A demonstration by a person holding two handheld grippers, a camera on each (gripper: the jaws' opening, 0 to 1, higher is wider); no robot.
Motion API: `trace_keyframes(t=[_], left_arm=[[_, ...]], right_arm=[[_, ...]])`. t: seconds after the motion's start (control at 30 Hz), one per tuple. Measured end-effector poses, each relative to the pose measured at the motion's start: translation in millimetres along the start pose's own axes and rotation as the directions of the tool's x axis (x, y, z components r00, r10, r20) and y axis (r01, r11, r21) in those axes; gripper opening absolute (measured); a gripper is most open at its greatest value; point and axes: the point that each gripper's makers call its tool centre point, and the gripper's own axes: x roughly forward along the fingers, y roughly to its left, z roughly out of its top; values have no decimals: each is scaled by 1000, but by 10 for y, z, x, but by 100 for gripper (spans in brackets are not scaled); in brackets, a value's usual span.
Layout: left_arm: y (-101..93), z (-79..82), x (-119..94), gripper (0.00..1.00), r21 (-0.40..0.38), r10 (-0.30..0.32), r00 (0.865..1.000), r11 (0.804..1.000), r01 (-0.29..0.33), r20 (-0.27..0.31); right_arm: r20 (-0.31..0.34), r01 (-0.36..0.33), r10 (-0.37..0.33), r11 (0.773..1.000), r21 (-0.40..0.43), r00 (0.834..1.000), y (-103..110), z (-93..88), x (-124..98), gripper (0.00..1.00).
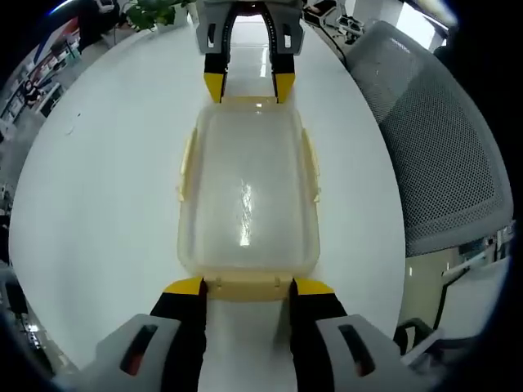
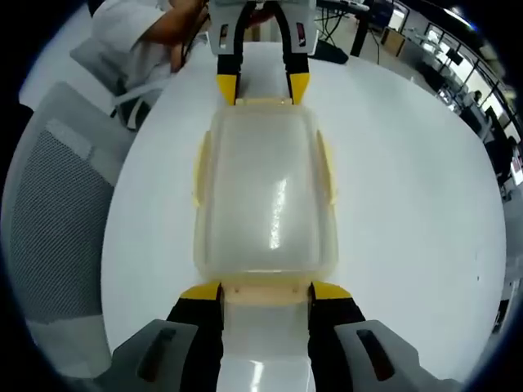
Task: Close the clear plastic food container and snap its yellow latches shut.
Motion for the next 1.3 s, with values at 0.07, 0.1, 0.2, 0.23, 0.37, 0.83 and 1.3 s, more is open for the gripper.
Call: trace_keyframes(t=[0.07,0.1,0.2,0.23,0.37,0.83,1.3], left_arm=[[-3,7,9,38,-1,2,1000,1000,-2,-12],[-5,8,11,38,-2,2,1000,1000,-2,-17],[-6,8,19,38,-6,2,999,1000,-2,-41],[-11,7,19,38,-5,1,999,1000,-1,-52],[-22,25,23,38,-12,4,996,1000,-5,-87],[7,9,-17,38,-23,-2,998,1000,0,-66],[-6,12,-55,38,-24,-17,998,1000,15,-61]], right_arm=[[5,-2,2,1000,-4,1000,-3,-5,1,39],[8,-3,3,1000,-6,1000,0,-8,1,39],[20,-2,2,1000,-6,1000,9,-12,-1,39],[24,-3,3,1000,-7,1000,13,-14,-4,39],[63,-8,9,1000,-15,998,22,-32,-25,39],[92,-1,2,1000,-8,996,-30,-9,-49,39],[114,-20,21,1000,-2,993,-6,23,-102,38]])
